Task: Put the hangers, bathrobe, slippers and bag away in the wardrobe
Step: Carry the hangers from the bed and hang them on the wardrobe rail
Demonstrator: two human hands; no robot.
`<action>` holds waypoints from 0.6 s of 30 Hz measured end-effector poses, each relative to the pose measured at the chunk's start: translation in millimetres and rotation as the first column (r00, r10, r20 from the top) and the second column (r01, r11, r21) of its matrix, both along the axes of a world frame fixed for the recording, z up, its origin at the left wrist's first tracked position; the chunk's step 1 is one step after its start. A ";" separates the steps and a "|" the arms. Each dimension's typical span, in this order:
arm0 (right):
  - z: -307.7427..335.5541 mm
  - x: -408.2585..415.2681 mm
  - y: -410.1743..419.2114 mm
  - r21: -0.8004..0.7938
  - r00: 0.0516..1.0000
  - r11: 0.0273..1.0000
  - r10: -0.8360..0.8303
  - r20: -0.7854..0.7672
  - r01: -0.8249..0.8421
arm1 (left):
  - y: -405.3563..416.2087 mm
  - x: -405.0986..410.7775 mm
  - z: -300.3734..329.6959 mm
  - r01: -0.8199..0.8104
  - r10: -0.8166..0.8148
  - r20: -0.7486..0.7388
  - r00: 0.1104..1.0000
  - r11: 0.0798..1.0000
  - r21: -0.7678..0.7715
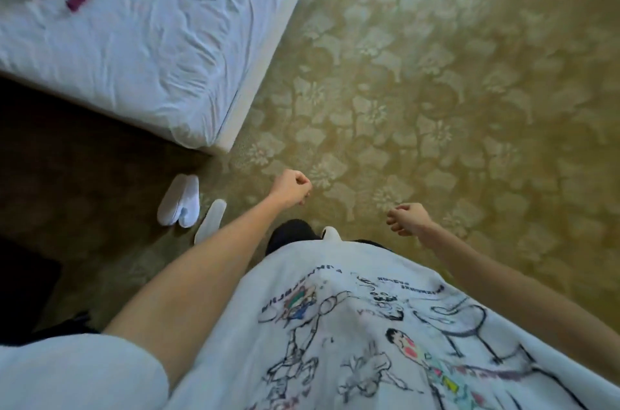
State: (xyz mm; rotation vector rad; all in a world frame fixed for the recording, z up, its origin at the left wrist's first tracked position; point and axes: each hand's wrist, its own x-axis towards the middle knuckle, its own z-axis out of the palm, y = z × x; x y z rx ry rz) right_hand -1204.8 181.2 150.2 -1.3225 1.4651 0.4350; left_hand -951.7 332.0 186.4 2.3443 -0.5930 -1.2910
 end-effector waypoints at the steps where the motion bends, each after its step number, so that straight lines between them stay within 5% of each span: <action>1: -0.4 10.5 -11.4 0.009 1.000 1.000 -0.016 0.020 0.016 | -9.9 8.0 0.8 0.013 -0.013 0.016 1.000 1.000 0.006; 11: 29.9 224.3 -178.9 -0.113 0.926 0.973 0.226 0.301 -0.201 | -124.8 116.6 -36.2 -0.107 0.112 -0.020 0.993 0.981 0.159; 18: 51.9 327.3 -349.6 -0.247 0.869 0.886 0.445 0.216 -0.392 | -274.7 212.1 -43.7 -0.186 0.208 -0.096 0.973 0.962 0.202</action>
